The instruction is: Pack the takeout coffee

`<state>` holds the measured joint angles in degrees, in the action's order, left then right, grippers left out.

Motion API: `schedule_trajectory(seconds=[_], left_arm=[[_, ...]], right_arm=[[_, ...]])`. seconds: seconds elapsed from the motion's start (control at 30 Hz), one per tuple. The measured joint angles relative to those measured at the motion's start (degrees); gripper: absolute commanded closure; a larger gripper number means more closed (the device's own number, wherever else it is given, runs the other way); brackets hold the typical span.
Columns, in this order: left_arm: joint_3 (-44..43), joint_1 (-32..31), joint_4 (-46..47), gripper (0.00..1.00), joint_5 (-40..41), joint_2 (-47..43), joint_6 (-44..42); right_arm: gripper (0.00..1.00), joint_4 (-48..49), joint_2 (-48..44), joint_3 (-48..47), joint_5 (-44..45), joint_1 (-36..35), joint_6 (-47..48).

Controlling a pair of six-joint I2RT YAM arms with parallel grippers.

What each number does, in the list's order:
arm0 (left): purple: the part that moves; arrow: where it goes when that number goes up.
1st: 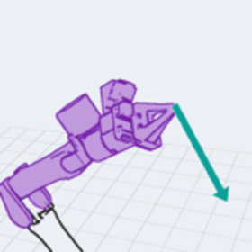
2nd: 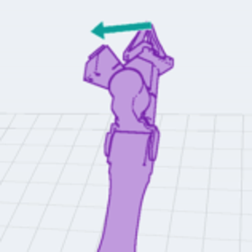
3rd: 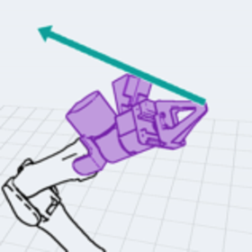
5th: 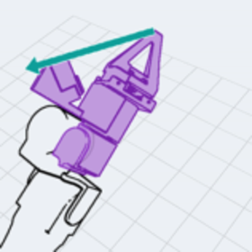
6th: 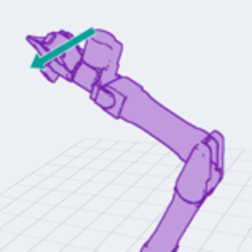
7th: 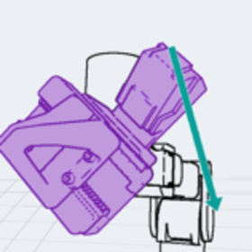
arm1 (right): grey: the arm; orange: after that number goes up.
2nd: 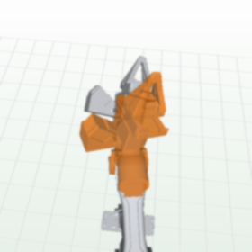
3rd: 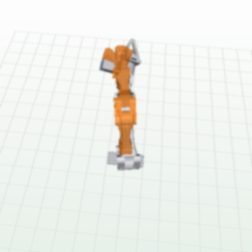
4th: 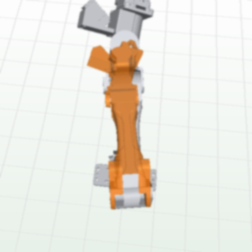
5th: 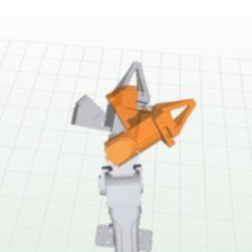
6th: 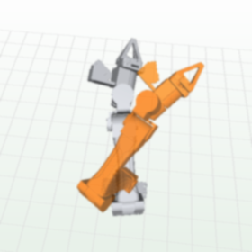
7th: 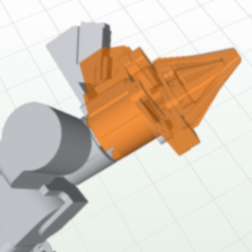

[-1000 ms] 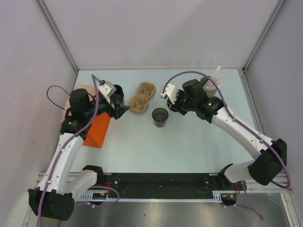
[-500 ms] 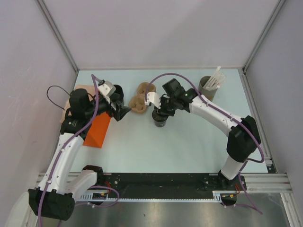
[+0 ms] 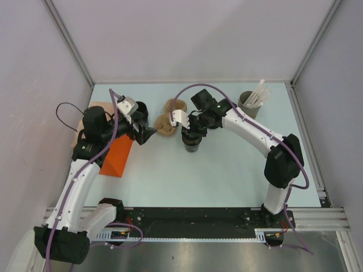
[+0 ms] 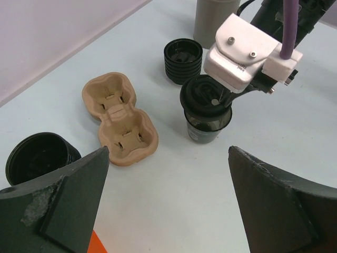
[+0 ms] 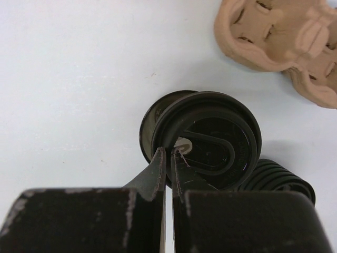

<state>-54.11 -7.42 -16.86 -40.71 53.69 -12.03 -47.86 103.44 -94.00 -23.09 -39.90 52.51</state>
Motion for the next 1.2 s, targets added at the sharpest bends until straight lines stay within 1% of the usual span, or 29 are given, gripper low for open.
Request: schedule_trajectory(seconds=[0.4, 1.2], left_arm=[[0.00, 0.33, 0.02, 0.00, 0.00, 0.00, 0.00], [0.92, 0.44, 0.68, 0.00, 0.02, 0.33, 0.00]], right_arm=[[1.00, -1.16, 1.14, 0.63, -1.22, -0.04, 3.06], [1.00, -1.51, 3.63, 0.87, -1.40, -0.13, 3.74]])
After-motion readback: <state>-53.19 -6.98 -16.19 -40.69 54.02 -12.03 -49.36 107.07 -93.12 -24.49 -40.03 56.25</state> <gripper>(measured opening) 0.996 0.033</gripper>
